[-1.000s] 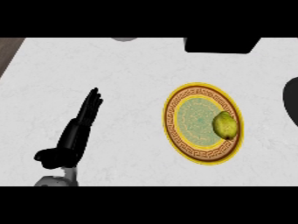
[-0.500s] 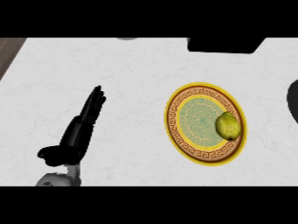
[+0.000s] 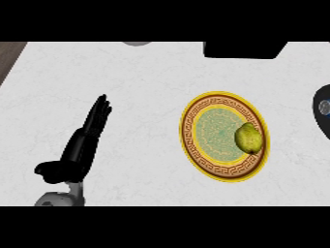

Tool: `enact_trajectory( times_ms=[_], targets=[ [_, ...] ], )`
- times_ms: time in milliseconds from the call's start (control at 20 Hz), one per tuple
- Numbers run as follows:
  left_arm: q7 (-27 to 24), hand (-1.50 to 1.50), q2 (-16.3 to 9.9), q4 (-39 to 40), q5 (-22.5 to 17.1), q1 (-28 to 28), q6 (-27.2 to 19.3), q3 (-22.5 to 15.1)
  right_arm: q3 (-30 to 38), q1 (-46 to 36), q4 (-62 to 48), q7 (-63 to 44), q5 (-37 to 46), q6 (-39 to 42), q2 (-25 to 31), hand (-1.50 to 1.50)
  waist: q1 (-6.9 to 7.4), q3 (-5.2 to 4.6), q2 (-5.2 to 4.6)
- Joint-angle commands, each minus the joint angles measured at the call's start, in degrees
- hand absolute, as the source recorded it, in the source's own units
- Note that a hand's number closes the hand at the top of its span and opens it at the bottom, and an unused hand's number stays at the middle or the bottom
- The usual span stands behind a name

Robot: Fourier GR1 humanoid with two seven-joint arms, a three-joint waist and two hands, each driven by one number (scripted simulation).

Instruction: Pick the can from the plate and place it in the pan

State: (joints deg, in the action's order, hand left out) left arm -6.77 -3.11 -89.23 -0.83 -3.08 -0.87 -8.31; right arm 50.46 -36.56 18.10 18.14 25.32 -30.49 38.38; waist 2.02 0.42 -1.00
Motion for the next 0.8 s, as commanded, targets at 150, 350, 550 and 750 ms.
enact_trajectory(
  times_ms=[150, 350, 550, 750],
  targets=[
    [0.3, 0.0, -1.4, -1.5, -1.5, 2.0, 1.0, 2.1, 6.7, 5.5, 0.8, 8.5, -10.7, 13.8, 2.0, -1.5, -1.74, -0.31, 0.92],
    [3.0, 0.0, 0.1, -2.6, 0.5, 0.5, -1.3, 0.5, 8.7, 9.9, -0.8, 14.3, -14.8, 25.1, 2.7, -1.5, -1.82, -0.22, 0.84],
    [-0.9, 0.0, -1.0, -0.2, -0.9, 3.3, 1.0, 2.2, 5.3, 14.4, 3.2, 16.1, -16.0, 28.8, -1.0, -1.5, -2.23, -0.44, 1.08],
    [3.7, 0.0, 0.5, -6.6, 2.0, 4.6, -1.4, -0.9, 3.0, 17.3, 5.1, 18.4, -18.4, 31.3, -1.3, -1.5, -1.86, -0.39, 1.02]
  ],
)
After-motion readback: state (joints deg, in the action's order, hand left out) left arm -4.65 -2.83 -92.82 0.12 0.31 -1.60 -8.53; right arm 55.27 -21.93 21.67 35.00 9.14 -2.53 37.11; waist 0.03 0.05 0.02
